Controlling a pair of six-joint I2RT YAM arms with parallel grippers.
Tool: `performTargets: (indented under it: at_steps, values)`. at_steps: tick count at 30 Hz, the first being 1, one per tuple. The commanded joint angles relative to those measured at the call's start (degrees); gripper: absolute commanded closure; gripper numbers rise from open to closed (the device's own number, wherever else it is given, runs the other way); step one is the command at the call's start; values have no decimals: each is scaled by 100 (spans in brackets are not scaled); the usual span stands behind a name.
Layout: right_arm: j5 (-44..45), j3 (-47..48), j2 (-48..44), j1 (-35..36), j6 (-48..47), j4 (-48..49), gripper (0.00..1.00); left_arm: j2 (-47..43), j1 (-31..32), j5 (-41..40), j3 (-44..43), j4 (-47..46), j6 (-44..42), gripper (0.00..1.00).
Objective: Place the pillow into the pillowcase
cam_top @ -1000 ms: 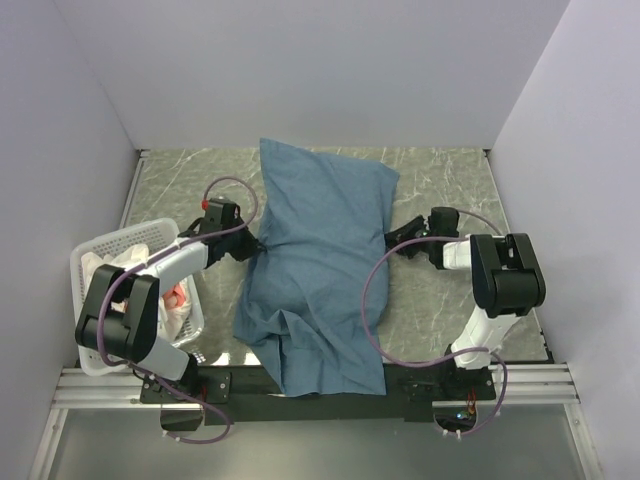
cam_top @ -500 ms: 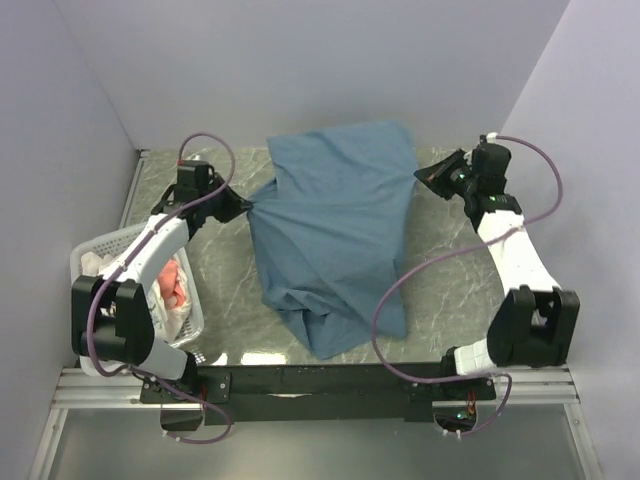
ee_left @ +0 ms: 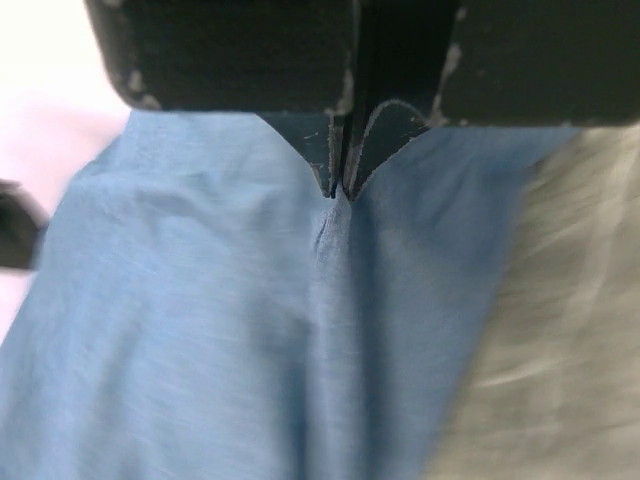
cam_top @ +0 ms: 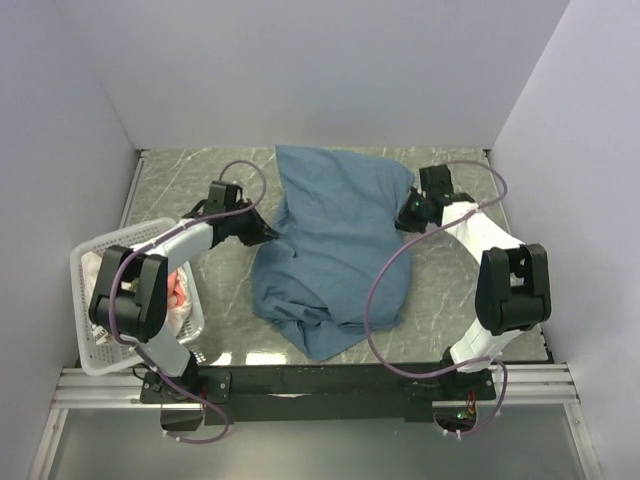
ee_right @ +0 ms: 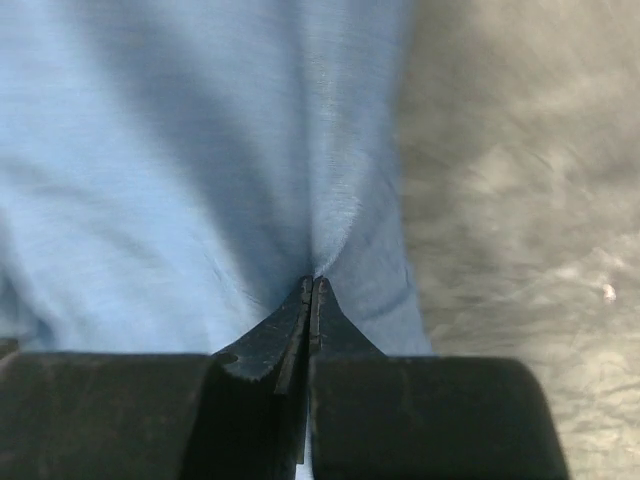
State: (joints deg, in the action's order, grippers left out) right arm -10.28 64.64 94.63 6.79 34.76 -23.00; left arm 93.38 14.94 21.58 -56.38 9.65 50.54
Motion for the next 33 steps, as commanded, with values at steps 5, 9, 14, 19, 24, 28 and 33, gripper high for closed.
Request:
performTargets:
  at_steps: [5, 9, 14, 19, 24, 28, 33]
  values:
    - [1160, 2517, -885, 825, -567, -1337, 100, -92, 591, -67, -857, 133, -467, 99]
    - [687, 3018, -1087, -167, -488, -1654, 100, -829, -463, -461, -691, 538, -205, 99]
    - [721, 3353, -903, -810, -287, -1831, 100, -1576, -712, -348, -585, 591, -36, 99]
    - [1482, 3976, -253, 452, -495, -2258, 100, -1692, -1061, -552, -708, 970, -151, 99]
    - [1393, 2969, -365, -121, -576, -1928, 100, -1052, 108, -334, -442, 526, -199, 99]
    - [801, 2684, -349, -952, -339, -1680, 100, -1314, 98, -445, -172, 440, 8, 99]
    - [1819, 3519, 1, 1260, -417, -1918, 100, -1559, -1474, -6, 65, 363, 165, 99]
